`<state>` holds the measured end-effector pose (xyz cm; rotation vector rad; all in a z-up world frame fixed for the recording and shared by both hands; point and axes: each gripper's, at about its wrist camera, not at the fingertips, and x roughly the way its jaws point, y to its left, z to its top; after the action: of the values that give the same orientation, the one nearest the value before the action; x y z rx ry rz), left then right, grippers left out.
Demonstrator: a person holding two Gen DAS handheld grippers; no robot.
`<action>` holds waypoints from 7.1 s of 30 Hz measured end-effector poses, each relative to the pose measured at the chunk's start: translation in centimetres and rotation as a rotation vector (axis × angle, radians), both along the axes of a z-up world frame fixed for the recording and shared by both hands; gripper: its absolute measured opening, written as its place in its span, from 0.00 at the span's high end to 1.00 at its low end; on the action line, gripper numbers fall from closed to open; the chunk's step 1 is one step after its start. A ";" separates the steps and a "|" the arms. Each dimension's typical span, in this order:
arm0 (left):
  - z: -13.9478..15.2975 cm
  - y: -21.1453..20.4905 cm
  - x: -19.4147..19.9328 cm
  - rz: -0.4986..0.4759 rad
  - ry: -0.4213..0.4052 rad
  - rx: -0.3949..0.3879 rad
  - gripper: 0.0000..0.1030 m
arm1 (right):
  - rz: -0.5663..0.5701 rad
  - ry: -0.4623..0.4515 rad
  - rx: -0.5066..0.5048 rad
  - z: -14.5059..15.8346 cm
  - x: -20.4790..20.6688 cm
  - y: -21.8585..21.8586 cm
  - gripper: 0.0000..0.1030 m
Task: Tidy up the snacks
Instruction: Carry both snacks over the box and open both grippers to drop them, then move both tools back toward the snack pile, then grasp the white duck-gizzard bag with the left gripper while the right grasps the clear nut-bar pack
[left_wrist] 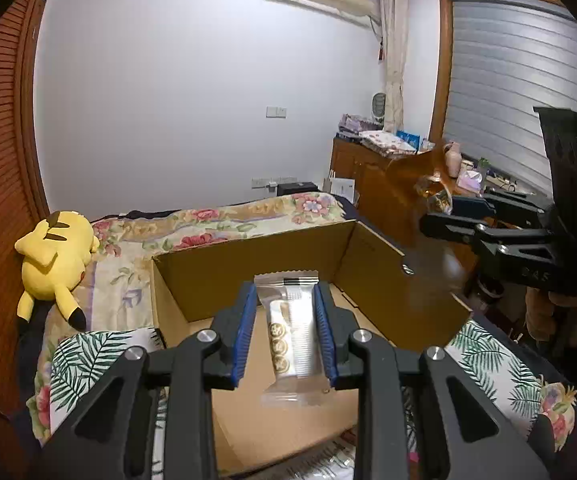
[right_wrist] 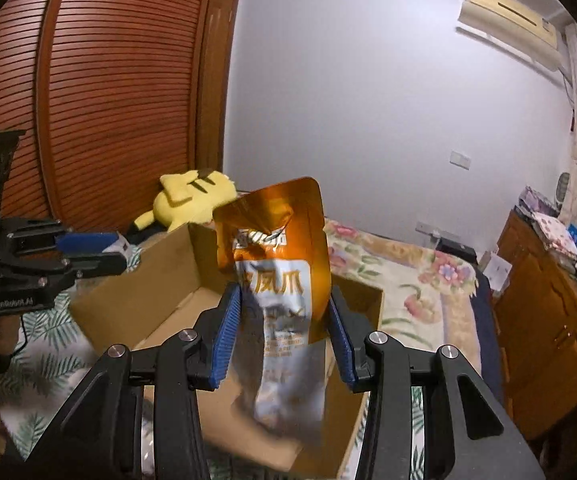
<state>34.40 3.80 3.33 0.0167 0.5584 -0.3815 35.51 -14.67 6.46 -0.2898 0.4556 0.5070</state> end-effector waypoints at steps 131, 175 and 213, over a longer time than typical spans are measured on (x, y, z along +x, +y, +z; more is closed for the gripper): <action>-12.8 -4.2 -6.0 -0.235 0.335 0.368 0.32 | 0.032 0.401 -0.068 -19.3 -8.5 -6.3 0.30; -13.0 -6.2 -7.8 -0.350 0.341 0.371 0.45 | 0.035 0.405 -0.060 -19.3 -8.3 -6.5 0.30; -10.8 -6.2 -11.1 -0.322 0.308 0.240 0.66 | 0.019 0.385 -0.096 -19.7 -8.4 -5.6 0.37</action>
<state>23.29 -2.37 -7.43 0.2850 0.9079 -0.6342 27.07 -20.23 -13.21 -0.2895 0.8540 0.5620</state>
